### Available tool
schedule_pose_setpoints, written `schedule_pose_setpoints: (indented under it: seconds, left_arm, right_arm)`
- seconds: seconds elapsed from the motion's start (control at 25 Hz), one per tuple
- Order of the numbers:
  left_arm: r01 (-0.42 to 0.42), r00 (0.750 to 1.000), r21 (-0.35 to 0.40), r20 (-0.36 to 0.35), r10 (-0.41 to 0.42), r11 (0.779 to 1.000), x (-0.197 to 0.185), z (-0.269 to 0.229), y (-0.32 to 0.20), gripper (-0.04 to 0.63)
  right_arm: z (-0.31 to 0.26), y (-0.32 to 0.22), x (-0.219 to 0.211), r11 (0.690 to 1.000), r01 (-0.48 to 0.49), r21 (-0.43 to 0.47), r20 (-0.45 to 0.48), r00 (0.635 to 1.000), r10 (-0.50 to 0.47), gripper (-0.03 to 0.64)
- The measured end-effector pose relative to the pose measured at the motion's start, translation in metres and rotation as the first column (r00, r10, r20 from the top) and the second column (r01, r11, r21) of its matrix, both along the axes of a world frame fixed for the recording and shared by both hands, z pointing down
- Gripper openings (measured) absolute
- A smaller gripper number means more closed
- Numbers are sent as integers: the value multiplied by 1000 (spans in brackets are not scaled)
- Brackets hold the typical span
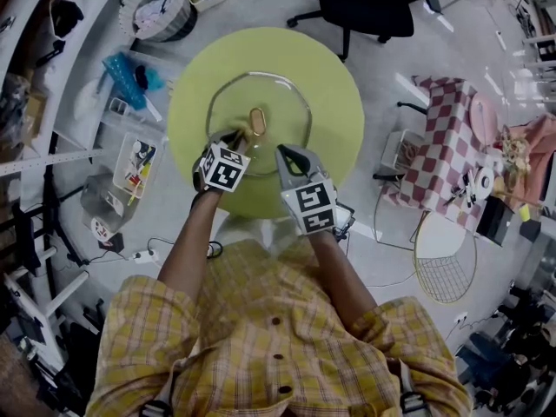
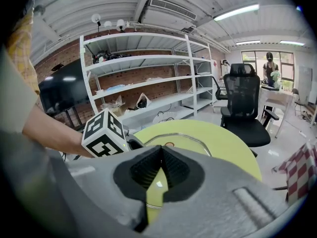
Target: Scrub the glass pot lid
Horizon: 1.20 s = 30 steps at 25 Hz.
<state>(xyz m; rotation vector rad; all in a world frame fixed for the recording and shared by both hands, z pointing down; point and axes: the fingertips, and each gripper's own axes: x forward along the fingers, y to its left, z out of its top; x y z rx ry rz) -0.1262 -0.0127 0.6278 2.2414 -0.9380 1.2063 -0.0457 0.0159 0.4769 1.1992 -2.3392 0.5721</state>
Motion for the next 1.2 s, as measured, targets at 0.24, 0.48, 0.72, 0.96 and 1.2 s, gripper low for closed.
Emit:
schedule_pose_setpoints:
  seconds: [0.24,0.48,0.72,0.96,1.2]
  left_arm:
    - [-19,1000,-6,0,19,1000,14,1,22,41]
    - [-37,999,-14,-1,37,999,19,3,38,41]
    - [-44,999,-14,-4,44,999,21,4,49,41]
    - [-112,993,6,38,112,994,20,8,61,41]
    - [-79,997,-12,23,79,997,12,12,77,41]
  right_arm:
    - [0,7,7,1000,-4,4,5,1000,4,-3]
    - [-1,11,5,1000,3,6,9,1000,-3,-3]
    - [-4,13,2,1000,6,13,9,1000,-6,-3]
    - [-6,15,4,1000,4,17,9,1000,-4,-3]
    - [-6,16,3,1000,4,22,8,1000,-4,-3]
